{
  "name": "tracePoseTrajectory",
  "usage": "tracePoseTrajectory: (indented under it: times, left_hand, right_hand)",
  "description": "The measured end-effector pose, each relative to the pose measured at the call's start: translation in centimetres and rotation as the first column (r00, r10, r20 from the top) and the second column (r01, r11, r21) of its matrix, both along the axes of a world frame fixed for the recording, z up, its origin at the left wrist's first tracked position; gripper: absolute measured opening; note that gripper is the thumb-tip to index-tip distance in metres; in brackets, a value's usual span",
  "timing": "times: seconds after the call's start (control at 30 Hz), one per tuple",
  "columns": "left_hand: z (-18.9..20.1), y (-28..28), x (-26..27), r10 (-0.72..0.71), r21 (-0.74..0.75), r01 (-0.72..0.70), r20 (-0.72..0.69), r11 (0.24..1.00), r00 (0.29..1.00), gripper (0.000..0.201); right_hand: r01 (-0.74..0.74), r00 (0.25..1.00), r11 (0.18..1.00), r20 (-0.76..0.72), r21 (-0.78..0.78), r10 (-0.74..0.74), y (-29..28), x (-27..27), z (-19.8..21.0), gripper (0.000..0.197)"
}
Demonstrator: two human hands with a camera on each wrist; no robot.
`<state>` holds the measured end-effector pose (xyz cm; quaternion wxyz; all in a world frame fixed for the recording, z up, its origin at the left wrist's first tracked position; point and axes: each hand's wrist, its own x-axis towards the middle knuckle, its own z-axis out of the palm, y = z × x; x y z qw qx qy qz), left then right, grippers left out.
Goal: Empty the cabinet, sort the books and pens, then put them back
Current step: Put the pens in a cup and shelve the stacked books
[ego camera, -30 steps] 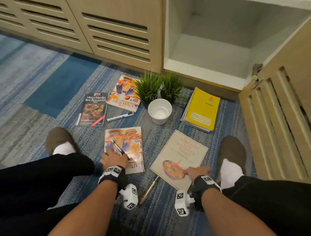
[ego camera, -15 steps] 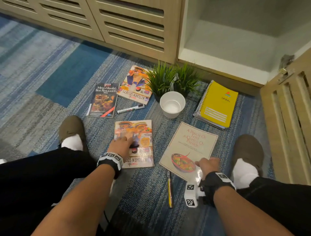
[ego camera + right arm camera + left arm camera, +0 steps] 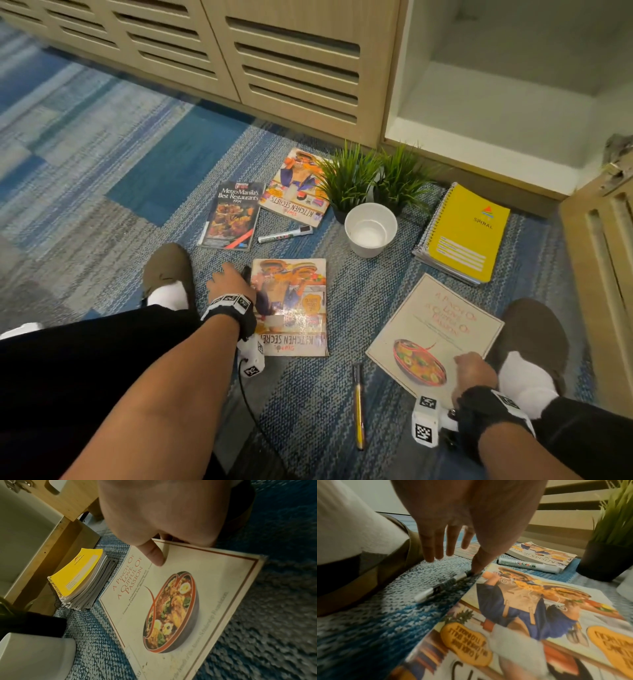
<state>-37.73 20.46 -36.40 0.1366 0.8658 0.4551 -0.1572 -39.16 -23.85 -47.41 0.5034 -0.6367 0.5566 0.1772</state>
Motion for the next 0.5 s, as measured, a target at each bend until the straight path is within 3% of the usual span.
tracePoseTrajectory:
  times: [0.07, 0.13, 0.2, 0.23, 0.37, 0.5]
  left_hand:
    - [-0.6, -0.6, -0.1, -0.036, 0.006, 0.036, -0.012, 0.999, 0.999, 0.056]
    - [-1.7, -1.1, -0.1, 0.047, -0.084, -0.050, -0.041, 0.995, 0.998, 0.063]
    - [-1.5, -2.3, -0.4, 0.155, -0.203, -0.165, -0.064, 0.965, 0.986, 0.077]
    - [-1.2, -2.8, -0.5, 0.206, -0.243, -0.218, -0.074, 0.945, 0.976, 0.076]
    - [-1.9, -2.5, -0.9, 0.263, -0.411, -0.270, -0.074, 0.871, 0.962, 0.044]
    - [-2.6, -1.9, -1.3, 0.293, -0.539, -0.257, -0.020, 0.802, 0.956, 0.046]
  right_hand:
    - [0.009, 1.000, 1.000, -0.024, -0.017, -0.010, 0.4, -0.2, 1.1, 0.039]
    - [0.023, 1.000, 1.000, -0.017, -0.009, -0.023, 0.1, -0.1, 0.2, 0.045]
    - [0.010, 1.000, 1.000, -0.025, 0.002, -0.010, 1.5, -0.2, 3.6, 0.042]
    - [0.021, 0.999, 1.000, -0.028, 0.007, -0.021, 1.8, -0.2, 4.5, 0.039]
    - [-0.007, 1.000, 1.000, -0.022, 0.020, 0.007, 2.1, -0.2, 5.5, 0.037]
    - [-0.006, 1.000, 0.999, 0.009, 0.041, 0.006, 2.0, -0.3, 4.8, 0.039]
